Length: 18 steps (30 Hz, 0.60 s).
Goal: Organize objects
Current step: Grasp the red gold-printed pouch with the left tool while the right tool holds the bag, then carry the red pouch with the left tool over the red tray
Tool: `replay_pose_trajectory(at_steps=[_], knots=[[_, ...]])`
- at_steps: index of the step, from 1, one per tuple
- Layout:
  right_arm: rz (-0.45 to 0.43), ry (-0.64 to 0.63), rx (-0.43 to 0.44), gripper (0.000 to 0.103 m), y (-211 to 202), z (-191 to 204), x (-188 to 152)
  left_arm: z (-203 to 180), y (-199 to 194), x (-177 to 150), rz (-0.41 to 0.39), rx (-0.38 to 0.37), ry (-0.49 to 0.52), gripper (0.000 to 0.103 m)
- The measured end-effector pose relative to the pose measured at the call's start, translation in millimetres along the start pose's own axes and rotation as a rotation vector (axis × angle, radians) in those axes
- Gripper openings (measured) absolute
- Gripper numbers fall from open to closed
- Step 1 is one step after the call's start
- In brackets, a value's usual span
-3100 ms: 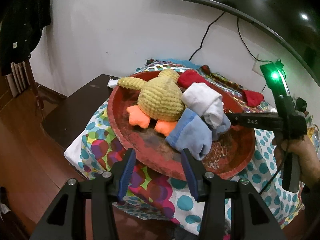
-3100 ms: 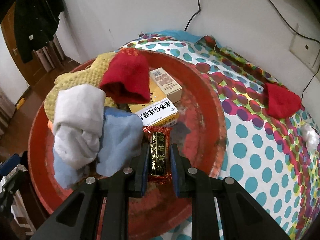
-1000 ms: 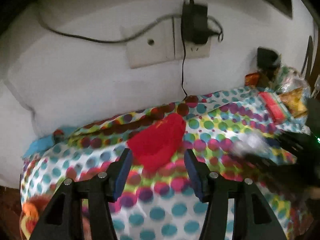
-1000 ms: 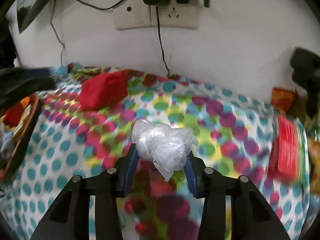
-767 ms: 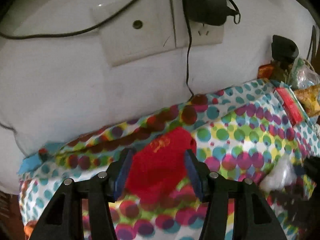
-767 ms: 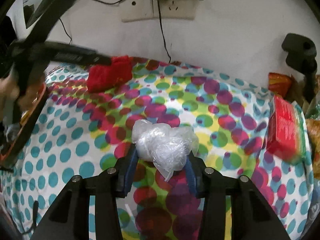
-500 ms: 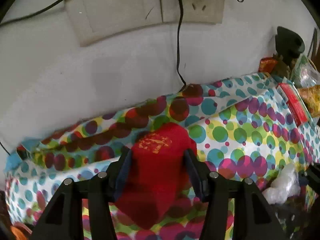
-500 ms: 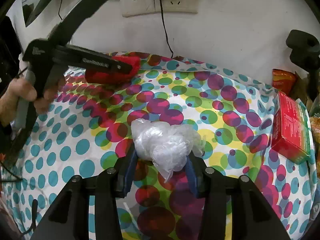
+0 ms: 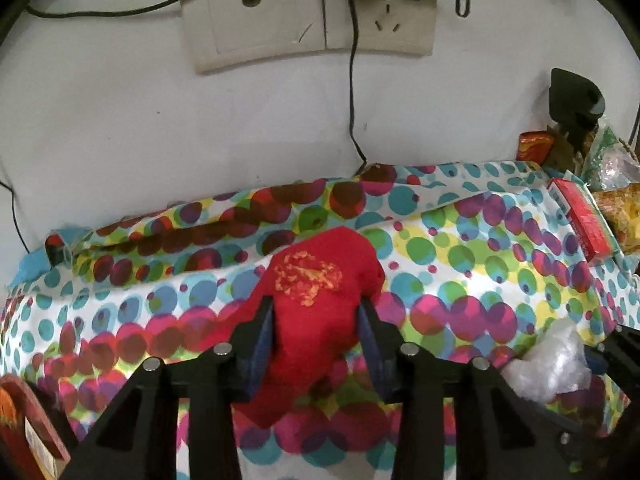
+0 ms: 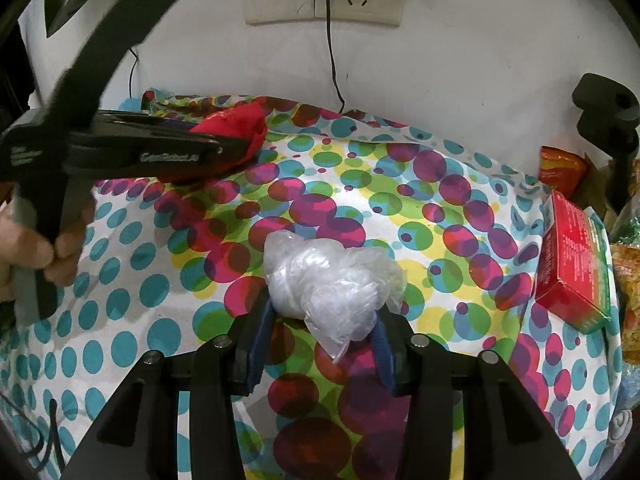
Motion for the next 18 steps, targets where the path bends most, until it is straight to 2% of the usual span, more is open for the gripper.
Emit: replay_pose_trajectory(at_steps=[9,18], knots=[[0.0,-0.001,-0.002,0.043,-0.8,-0.8,-1.0,-2.8,-27.8,-23.5,0.022,0.001,-0.01,0.037],[0.002,-0.002,-0.004,0.043,-0.7,-1.2,-0.5,-14.0,-76.4,-57.3,-0.015,-0.003,0.0,0.037]])
Point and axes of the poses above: each gripper's, at about its wrist camera, not at the fingertips, and y roughly the way its jaws point, z to its left, x to its top, the point moved 2 cm from there along y, roughly the way its jaws point, and after that the axes turned 12 degrees about x, right-handed, at the moved point
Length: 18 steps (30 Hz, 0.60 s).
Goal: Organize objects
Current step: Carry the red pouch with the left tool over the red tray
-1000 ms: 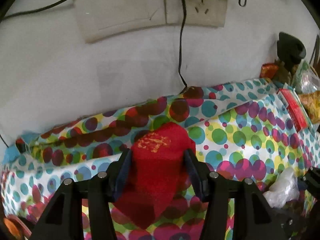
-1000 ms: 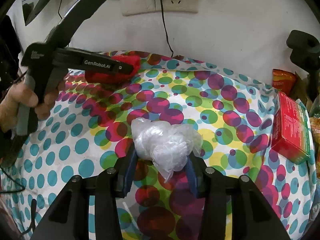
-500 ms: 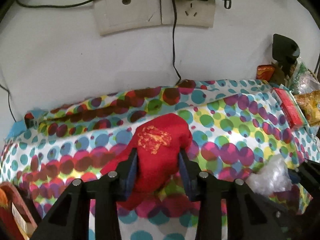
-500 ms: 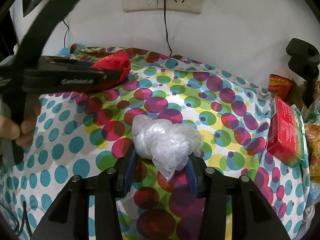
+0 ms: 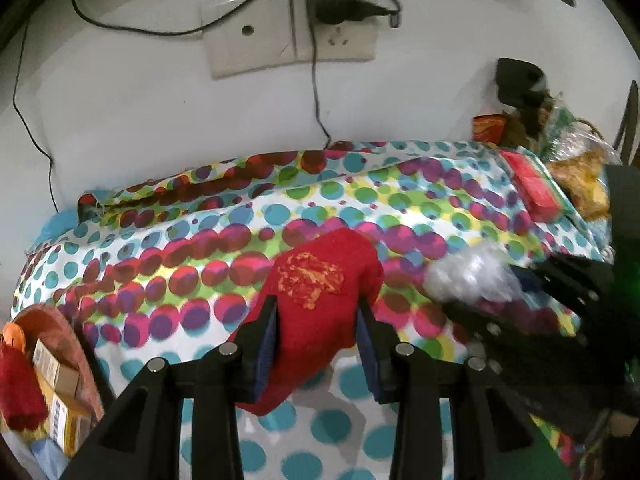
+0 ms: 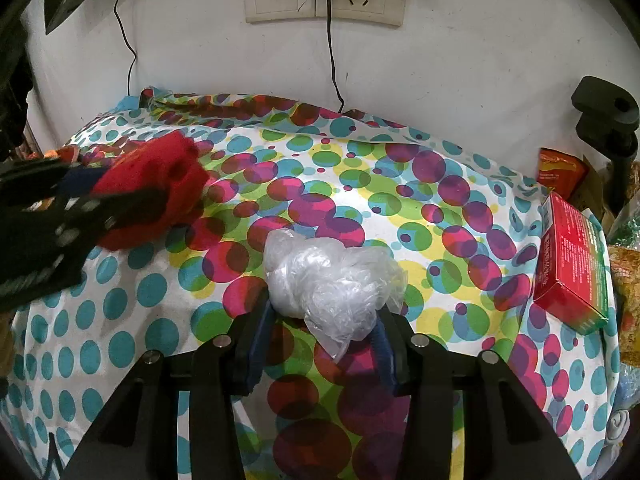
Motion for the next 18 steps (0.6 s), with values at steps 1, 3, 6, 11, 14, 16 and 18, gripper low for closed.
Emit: replay_pose_trajectory(at_steps=[1,3,6,11,14,16,18], knots=[[0.0,0.0,0.0,0.043,0.0,0.2,0.1,-1.5,-2.8,-2.5,0.0,-0.002,0.001,0.037],[0.0,0.001,0.0,0.043,-0.1,0.5,0.2,-7.2,-7.6,-10.0,0.003,0.0,0.009,0.037],[0.0,0.0,0.0,0.043,-0.1,0.5,0.4,-11.7,-13.9,-20.9,-0.011,0.003,0.006,0.037],[0.001,-0.001,-0.002,0.043,-0.3,-0.7,0.3,-8.5,-22.1,-36.7,0.004,0.009,-0.036,0.037],[0.001,-0.001,-0.001,0.043,0.1,0.4,0.7,-5.2,-30.6,-46.2,-0.003,0.026,-0.055,0.037],[0.001,0.0,-0.001,0.043,0.2,0.4,0.7,-2.4,-39.2,-53.4,-0.017,0.023,-0.068,0.037],[0.001,-0.001,-0.002,0.043,0.3,0.4,0.7,1.9,-51.0,-62.6,-0.034,0.025,-0.091,0.037]])
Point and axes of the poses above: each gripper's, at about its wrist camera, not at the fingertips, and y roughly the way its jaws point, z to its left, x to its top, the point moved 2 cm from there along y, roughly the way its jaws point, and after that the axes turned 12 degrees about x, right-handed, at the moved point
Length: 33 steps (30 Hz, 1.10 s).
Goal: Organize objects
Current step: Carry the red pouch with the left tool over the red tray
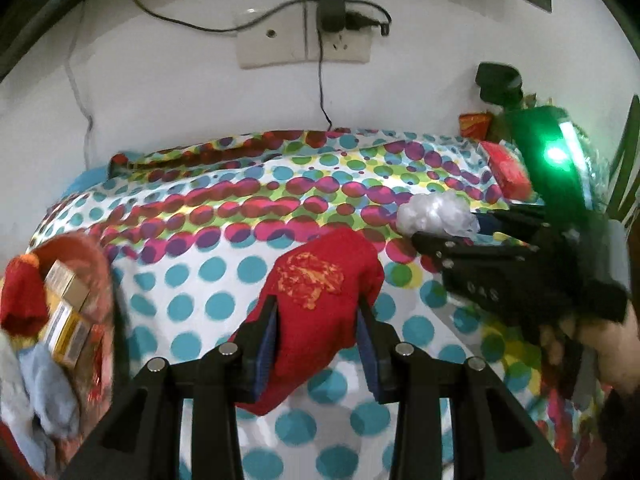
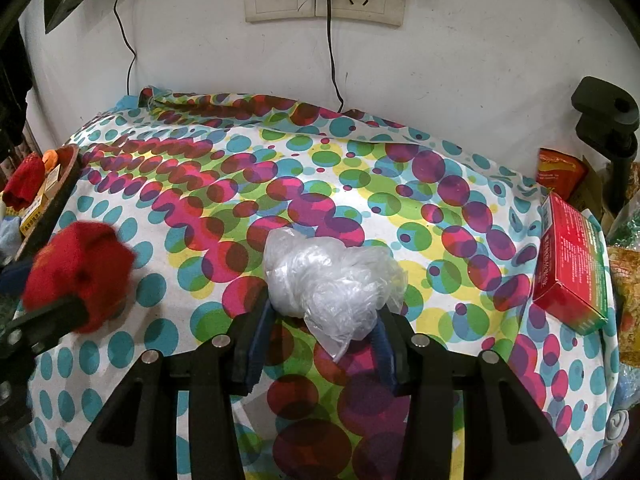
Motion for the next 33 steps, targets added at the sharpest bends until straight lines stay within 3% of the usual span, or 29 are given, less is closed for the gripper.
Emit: replay_pose_trajectory(at_steps=[18,27,33], knots=[[0.001,-0.002,0.0,0.044,1.7,0.0,0.5,33.6,-79.6,-58.3,-0.029,0.008,-0.061,0.037],[0.001,-0.002,0.0,0.044,1.3,0.0,0.8,67.6,-105.0,-62.9,-0.056,0.081,-0.078,0.037],[0.001,-0.003,-0.001,0.044,1.3,-0.2,1.0,100.5,-109.7,-64.2,-0.032,0.102,-0.119,0.037]])
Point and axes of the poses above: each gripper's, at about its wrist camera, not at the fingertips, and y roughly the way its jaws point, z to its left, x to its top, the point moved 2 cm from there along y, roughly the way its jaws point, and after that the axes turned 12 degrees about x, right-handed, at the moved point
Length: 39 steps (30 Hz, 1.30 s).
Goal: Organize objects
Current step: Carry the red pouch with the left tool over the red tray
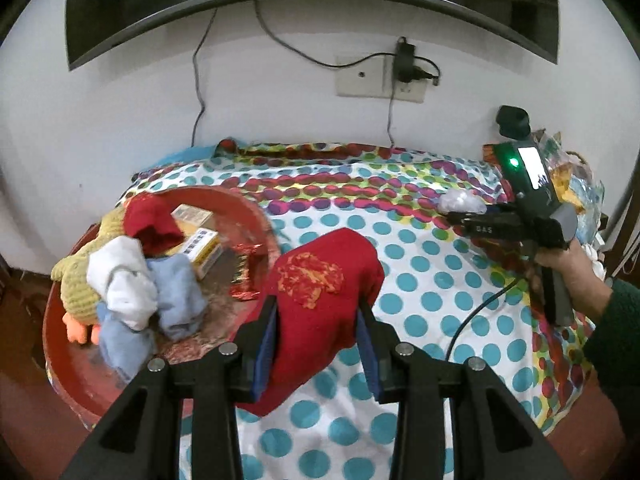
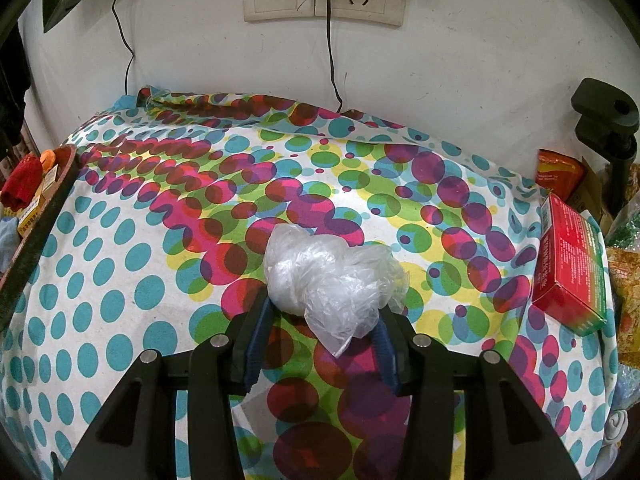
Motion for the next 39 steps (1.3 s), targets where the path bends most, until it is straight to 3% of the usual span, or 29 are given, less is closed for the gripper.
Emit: replay_pose_trajectory(at_steps=[5,11,18,23,39], knots=[[0.0,0.0,0.0,0.044,0.0,0.2,0.1,28.7,-2.2,8.0,0.005,0.017,-0.047,0.037],[0.0,0.0,0.0,0.044,0.2,0.5,0.3,59.8,2.7,27.2,-0.017,0.091,-0.071,0.037],[0.0,0.0,0.0,0.044,0.3,0.3,0.3,85.9,27.8,44.3,0.001,0.159,-0.084,0.037],[0.001,-0.001,-0.002,0.044,0.0,-0.8,0.2,102.3,43.9,56.5,0.005,0.164,-0.116,0.037],[0.001,-0.002,-0.003,0.044,0.1,0.3,0.6,114.4,103.6,90.0,0.054,0.218,-0.082,0.039]])
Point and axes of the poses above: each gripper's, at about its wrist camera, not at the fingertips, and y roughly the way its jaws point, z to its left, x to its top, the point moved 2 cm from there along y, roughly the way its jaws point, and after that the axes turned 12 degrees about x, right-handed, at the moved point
